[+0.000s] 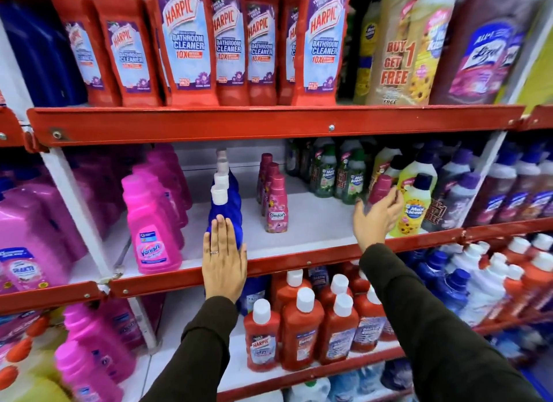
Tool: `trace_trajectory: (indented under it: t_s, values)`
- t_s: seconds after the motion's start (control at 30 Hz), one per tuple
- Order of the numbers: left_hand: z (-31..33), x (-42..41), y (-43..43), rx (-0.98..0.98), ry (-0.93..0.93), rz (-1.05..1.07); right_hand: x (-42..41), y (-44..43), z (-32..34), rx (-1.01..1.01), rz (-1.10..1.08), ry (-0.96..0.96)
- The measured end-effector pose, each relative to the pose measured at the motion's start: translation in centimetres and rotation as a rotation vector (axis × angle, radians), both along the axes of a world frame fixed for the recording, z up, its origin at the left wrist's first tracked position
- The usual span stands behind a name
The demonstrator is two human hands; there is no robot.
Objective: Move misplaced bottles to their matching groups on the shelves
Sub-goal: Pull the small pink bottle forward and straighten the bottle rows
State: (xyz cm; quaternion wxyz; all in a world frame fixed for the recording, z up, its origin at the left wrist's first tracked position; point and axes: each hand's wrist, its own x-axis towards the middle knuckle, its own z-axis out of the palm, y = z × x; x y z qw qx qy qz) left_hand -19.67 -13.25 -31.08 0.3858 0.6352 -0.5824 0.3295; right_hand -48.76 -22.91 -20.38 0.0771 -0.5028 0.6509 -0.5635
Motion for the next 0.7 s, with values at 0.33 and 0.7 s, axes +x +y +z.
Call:
trace_trajectory:
  t_s: [0.33,0.7]
  values:
    - [-0.1,-0.1,0.0,-0.007,-0.008,0.022,-3.7,-4.4,1.1,0.208,0.119,-0.089]
    - [0.1,-0.1,0.1,-0.006,-0.027,0.040,1.6,0.9,2.8,0.018,0.365,-0.141]
